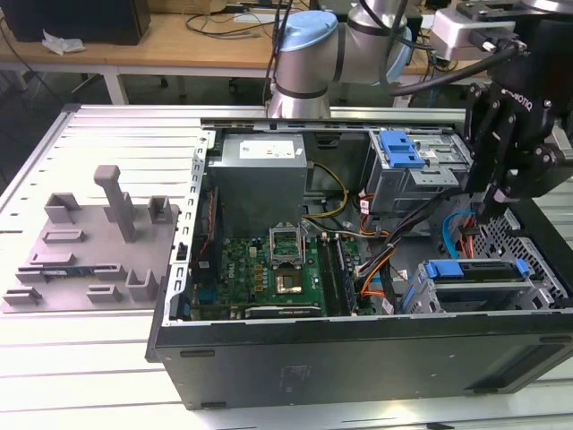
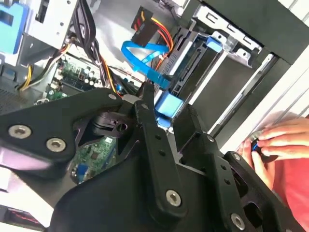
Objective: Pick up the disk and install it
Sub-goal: 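Insert the first disk wire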
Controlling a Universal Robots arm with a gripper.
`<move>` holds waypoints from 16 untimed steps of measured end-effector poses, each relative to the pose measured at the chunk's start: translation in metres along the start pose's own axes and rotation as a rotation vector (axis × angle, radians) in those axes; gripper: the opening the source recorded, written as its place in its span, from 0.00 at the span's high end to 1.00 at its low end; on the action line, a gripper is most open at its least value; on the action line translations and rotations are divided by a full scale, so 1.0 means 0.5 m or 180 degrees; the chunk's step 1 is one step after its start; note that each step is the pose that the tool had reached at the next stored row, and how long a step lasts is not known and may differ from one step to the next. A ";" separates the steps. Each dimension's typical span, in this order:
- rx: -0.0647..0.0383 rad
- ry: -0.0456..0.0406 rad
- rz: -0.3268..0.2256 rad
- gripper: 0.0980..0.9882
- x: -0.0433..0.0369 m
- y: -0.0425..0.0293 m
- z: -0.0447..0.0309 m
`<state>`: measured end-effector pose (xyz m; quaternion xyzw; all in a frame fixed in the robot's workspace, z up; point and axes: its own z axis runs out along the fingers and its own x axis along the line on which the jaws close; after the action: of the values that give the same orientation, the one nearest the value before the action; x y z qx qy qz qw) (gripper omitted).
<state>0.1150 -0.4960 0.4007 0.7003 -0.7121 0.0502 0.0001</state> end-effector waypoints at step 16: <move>0.0030 0.0599 0.0007 0.62 -0.104 -0.064 0.006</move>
<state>0.1480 -0.4449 0.3963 0.6917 -0.7095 0.1191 0.0638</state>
